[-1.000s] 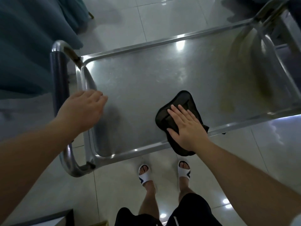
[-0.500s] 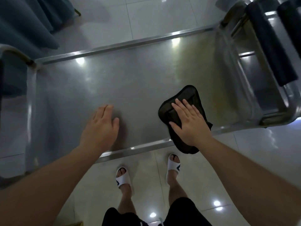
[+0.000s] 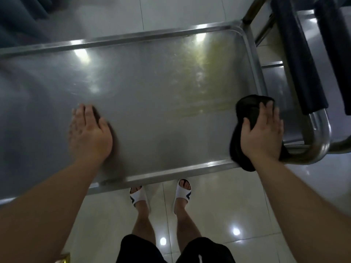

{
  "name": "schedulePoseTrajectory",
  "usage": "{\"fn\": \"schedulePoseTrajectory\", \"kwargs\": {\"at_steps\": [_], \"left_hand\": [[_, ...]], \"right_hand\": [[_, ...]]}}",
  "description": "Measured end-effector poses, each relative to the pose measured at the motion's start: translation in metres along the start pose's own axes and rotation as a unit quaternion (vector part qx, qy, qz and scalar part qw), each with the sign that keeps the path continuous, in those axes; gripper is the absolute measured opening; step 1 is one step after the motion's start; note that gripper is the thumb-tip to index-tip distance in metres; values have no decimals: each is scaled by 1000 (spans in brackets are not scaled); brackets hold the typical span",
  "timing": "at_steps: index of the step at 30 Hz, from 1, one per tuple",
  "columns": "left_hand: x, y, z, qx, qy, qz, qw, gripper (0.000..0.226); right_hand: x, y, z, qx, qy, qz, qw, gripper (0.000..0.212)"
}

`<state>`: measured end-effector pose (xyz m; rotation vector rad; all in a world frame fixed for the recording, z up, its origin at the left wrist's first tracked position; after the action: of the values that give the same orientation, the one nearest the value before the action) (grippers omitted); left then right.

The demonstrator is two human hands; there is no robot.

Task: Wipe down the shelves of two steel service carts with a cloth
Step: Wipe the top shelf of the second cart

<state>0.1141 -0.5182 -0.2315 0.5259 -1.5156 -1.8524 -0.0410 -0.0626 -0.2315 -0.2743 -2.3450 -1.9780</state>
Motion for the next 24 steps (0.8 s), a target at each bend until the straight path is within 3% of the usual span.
{"fn": "schedulePoseTrajectory", "kwargs": {"at_steps": [3, 6, 9, 11, 15, 18, 24], "left_hand": [[-5, -6, -2, -10, 1, 43, 999, 66], [-7, -9, -4, -12, 9, 63, 998, 66], [-7, -9, -3, -13, 11, 68, 998, 67], [-8, -9, -3, -13, 13, 68, 998, 67], [-6, -11, -6, -28, 19, 70, 997, 67], [-7, -11, -7, -27, 14, 73, 997, 68], [-7, -11, -5, -11, 5, 63, 998, 70]], "right_hand": [[-12, -5, -22, 7, -81, 9, 997, 75], [-40, -7, -69, 15, -58, 8, 998, 78], [-85, -10, -149, 43, 72, -11, 996, 77], [-112, -18, -210, 90, 188, -60, 976, 80], [-126, -33, -298, 120, 451, -140, 874, 75], [-94, -37, -296, 120, 507, -155, 839, 72], [37, -30, -160, 107, 405, -90, 904, 72]]}}
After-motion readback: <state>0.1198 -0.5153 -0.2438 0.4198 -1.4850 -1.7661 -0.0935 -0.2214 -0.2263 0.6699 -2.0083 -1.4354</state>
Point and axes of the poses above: each hand's wrist, its own x-axis towards the middle knuckle, its own y-axis out of the back of the hand, z = x × y, the point moved 4 cm from there along x, towards the middle knuckle, and after that the axes turned 15 degrees about z, right-handed, at the moved point
